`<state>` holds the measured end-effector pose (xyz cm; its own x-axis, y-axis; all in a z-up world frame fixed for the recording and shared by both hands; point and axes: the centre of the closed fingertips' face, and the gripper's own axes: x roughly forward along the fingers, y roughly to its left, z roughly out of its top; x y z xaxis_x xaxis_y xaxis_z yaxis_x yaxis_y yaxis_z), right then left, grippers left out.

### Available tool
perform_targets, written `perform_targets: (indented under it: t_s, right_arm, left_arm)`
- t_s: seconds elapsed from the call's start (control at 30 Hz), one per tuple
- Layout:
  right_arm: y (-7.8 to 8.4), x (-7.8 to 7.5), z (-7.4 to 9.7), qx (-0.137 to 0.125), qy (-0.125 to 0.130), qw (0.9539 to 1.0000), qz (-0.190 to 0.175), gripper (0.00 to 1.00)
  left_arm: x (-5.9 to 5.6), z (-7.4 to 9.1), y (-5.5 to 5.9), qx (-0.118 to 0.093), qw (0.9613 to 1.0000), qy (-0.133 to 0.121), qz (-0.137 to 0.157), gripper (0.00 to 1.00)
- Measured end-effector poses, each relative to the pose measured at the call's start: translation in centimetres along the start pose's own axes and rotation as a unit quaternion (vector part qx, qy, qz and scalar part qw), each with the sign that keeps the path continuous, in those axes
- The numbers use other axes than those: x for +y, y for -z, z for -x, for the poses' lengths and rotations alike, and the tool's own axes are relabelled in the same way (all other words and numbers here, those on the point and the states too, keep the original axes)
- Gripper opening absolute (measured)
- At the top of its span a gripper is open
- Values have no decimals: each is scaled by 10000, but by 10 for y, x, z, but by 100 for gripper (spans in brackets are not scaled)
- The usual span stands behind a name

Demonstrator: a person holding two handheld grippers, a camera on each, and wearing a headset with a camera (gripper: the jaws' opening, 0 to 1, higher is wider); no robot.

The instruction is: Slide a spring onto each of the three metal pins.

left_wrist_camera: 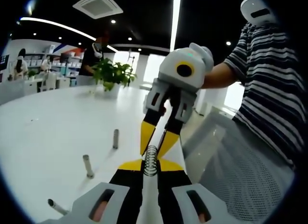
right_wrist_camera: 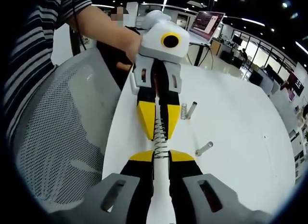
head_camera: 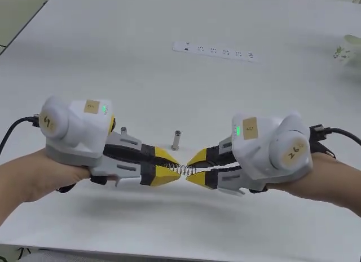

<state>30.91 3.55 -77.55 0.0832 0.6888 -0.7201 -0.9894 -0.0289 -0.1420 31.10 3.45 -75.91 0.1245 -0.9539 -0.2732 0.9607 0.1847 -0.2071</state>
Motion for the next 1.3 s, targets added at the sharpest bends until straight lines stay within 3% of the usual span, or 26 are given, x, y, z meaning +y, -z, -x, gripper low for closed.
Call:
perform_targets:
  t_s: [0.3, 0.6, 0.97, 1.3]
  right_arm:
    - [-10, -4, 11, 30, 12, 9997, 231, 7]
    - [-31, -2, 13, -239, -53, 9995, 204, 7]
    - [-52, -5, 11, -481, 68, 9984, 281, 7]
    - [-61, -6, 10, -632, 261, 9967, 437, 7]
  left_arm:
    - [3, -3, 6, 103, 9999, -89, -88, 3]
    - [3, -7, 14, 281, 9992, -192, -228, 2]
    - [2, -9, 7, 197, 9991, -230, -290, 2]
    - [2, -10, 1, 157, 9990, -255, -333, 2]
